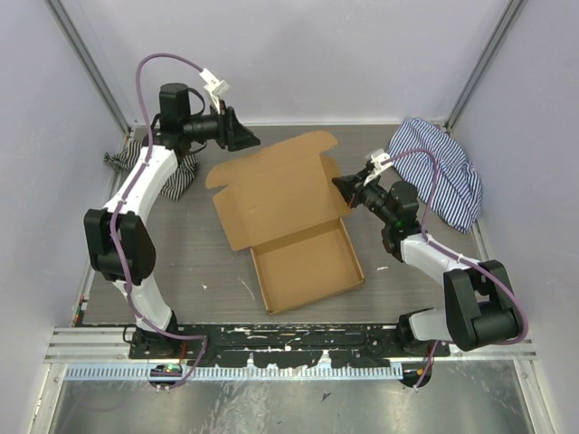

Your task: Fold the paper box

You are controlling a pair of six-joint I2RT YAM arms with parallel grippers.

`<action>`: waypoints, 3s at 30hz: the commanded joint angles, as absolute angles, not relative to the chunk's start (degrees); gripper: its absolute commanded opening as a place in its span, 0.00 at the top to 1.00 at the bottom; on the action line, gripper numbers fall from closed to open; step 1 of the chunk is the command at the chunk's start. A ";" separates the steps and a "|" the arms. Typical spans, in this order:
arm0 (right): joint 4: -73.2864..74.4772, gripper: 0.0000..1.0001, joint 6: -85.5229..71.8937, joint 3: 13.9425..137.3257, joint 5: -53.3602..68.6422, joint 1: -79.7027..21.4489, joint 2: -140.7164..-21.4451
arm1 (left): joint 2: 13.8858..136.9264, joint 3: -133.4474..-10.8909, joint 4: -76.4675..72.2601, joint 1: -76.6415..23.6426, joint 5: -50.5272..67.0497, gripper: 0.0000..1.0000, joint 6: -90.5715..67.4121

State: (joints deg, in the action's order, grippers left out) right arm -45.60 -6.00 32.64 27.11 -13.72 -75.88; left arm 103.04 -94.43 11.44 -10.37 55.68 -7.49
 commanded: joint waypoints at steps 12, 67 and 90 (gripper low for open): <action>-48.37 0.99 -5.27 35.34 28.78 -13.83 -74.96 | 107.05 -97.47 19.31 -11.06 55.78 0.42 -2.12; 3.39 0.55 -11.46 45.26 14.67 -13.89 -61.36 | 96.66 -104.20 44.99 -39.36 20.86 1.00 28.81; -2.71 0.52 -5.64 48.80 2.13 -17.22 -68.86 | 95.28 -100.75 37.16 -39.82 15.45 1.00 27.44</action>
State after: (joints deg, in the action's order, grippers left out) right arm 4.23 -9.23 47.27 6.98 -17.04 -70.87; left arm 95.59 -99.22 38.44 -39.70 15.51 25.56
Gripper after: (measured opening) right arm 0.456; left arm 0.014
